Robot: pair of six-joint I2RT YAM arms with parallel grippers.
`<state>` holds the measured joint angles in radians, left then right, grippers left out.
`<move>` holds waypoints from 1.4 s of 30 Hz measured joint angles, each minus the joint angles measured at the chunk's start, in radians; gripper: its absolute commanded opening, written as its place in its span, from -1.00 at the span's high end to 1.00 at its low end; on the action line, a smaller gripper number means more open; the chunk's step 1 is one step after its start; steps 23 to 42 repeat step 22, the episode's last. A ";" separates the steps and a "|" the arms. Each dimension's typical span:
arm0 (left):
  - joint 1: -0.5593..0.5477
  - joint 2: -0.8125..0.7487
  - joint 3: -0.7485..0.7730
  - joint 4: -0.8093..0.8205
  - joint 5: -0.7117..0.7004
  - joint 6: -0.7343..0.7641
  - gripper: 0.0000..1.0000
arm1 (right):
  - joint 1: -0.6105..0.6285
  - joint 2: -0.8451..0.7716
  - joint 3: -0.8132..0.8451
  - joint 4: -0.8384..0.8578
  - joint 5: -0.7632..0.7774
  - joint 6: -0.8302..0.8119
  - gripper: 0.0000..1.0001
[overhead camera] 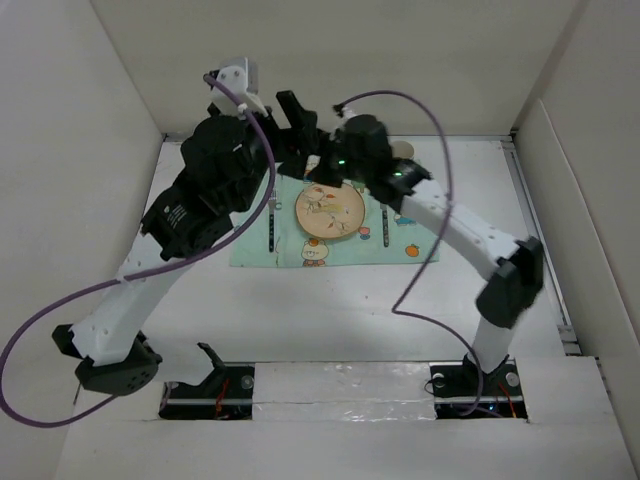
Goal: Set the dinner table for one person
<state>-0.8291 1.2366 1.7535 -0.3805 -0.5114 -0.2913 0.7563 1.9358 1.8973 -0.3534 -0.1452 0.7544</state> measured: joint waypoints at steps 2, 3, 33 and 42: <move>0.000 0.081 0.126 -0.014 0.031 -0.003 -0.97 | -0.076 -0.194 -0.161 0.066 -0.058 -0.026 -1.00; 0.000 0.114 0.170 -0.018 0.040 0.001 -0.98 | -0.132 -0.293 -0.233 0.092 -0.084 -0.043 -1.00; 0.006 -0.111 0.077 -0.041 -0.145 0.062 -0.98 | -0.552 -1.159 -0.461 0.013 0.411 -0.164 -1.00; 0.006 -0.111 0.077 -0.041 -0.145 0.062 -0.98 | -0.552 -1.159 -0.461 0.013 0.411 -0.164 -1.00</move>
